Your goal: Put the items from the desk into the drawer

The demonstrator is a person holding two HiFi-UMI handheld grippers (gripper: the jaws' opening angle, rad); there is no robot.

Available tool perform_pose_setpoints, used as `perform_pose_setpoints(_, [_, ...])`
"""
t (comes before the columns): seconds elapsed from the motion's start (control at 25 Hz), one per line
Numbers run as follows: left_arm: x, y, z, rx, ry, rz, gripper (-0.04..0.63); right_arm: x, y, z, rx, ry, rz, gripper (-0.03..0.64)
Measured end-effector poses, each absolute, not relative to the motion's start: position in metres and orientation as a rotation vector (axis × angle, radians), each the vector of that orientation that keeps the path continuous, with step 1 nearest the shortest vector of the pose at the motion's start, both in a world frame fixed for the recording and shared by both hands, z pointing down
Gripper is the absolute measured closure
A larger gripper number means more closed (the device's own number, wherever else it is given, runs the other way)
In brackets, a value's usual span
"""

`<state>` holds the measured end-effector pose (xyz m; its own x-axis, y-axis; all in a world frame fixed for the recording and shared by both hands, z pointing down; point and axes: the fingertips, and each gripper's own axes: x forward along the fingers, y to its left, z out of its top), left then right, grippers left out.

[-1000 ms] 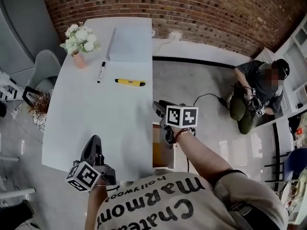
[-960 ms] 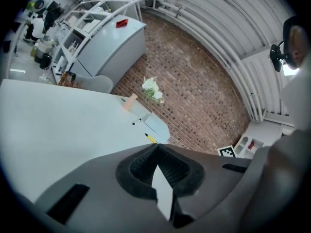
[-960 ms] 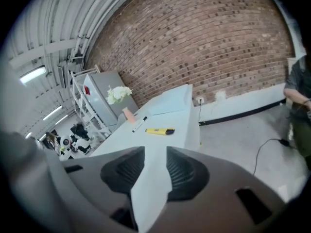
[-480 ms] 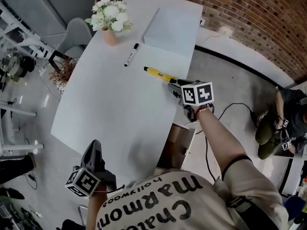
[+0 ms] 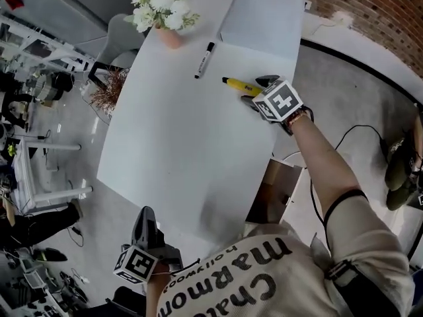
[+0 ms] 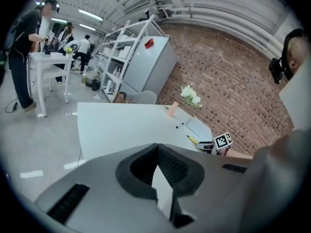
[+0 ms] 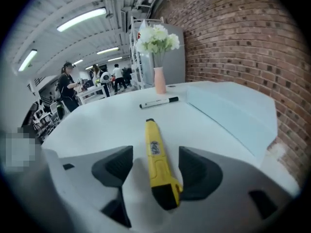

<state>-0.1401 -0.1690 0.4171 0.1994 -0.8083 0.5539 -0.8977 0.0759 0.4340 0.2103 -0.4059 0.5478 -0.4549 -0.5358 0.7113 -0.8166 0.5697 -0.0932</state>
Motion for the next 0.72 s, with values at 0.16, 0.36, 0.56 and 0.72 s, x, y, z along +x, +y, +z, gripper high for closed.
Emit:
perform_pose_setpoints(0.16, [-0.142,-0.158,0.421,1.711,-1.622,0.172,0.595,0.208,-0.409,0.553,1.052,-2.152,0.510,0.333])
perform_pose_setpoints(0.36, [-0.136,-0.150,0.424,1.713,-1.610,0.170,0.595,0.211,-0.411,0.555,1.056,-2.122,0.546,0.411])
perform_pose_setpoints(0.56, [-0.132,-0.144,0.434,1.725,-1.579,0.131,0.595,0.210,-0.405,0.554,1.103,-2.087,0.574,0.482])
perform_pose_setpoints(0.72, [-0.127,-0.142,0.435,1.764,-1.525,0.116,0.595,0.210,-0.380,0.553,1.199,-2.061,0.688,0.483])
